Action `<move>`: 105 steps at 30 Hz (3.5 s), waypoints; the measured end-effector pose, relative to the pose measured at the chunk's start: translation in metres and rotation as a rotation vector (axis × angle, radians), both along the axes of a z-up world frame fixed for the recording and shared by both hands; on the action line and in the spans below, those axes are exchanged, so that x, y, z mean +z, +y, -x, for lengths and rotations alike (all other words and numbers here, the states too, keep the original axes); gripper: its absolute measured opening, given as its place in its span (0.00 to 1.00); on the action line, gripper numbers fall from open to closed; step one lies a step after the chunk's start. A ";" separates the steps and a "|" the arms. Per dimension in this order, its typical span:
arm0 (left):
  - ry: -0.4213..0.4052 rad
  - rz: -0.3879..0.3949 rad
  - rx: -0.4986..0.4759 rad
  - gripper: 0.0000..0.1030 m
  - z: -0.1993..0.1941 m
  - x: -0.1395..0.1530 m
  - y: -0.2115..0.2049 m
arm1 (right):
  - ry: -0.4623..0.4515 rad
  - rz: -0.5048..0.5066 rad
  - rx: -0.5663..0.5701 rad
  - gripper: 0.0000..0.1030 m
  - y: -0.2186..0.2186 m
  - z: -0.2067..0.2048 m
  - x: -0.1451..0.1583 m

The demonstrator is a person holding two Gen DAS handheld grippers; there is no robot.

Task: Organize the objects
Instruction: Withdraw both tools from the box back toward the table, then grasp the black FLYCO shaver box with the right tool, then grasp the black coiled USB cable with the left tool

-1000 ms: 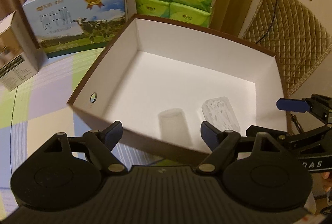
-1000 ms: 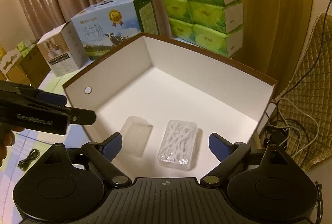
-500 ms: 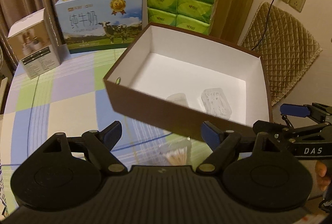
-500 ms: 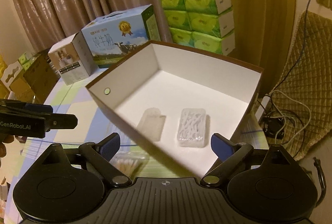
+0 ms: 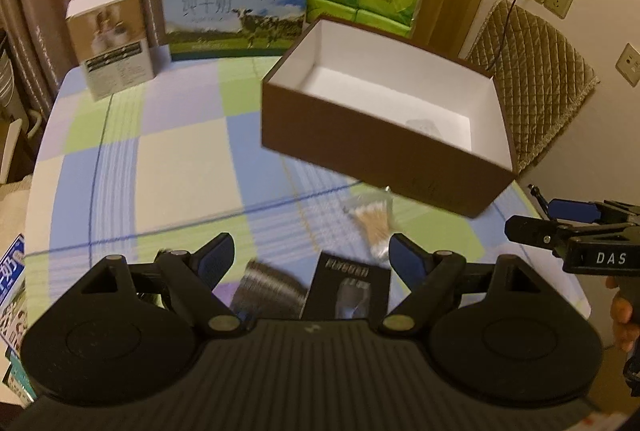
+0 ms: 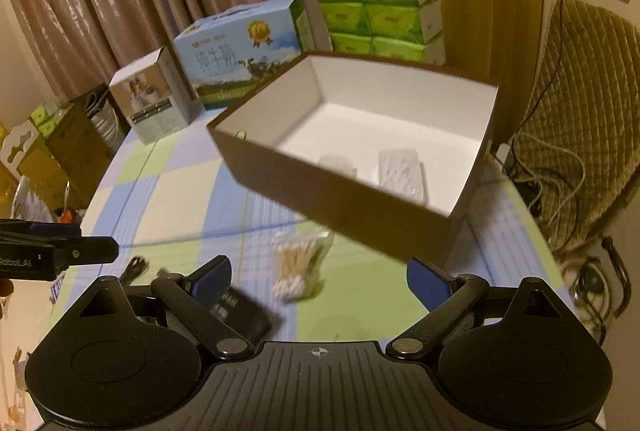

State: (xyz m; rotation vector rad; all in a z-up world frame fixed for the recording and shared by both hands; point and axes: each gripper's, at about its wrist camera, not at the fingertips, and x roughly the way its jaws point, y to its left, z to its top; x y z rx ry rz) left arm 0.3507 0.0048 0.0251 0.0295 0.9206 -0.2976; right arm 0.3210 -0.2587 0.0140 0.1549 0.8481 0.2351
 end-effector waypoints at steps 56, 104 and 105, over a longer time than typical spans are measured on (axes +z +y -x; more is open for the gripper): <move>0.143 -0.054 0.137 0.79 0.038 -0.074 0.154 | 0.250 0.051 -0.010 0.80 0.149 0.009 -0.088; 0.133 -0.142 -0.104 0.33 -0.082 -0.147 0.137 | 0.249 0.132 -0.241 0.74 0.037 0.012 -0.108; 0.137 -0.145 -0.107 0.32 -0.084 -0.149 0.135 | 0.246 0.131 -0.252 0.74 0.034 0.014 -0.106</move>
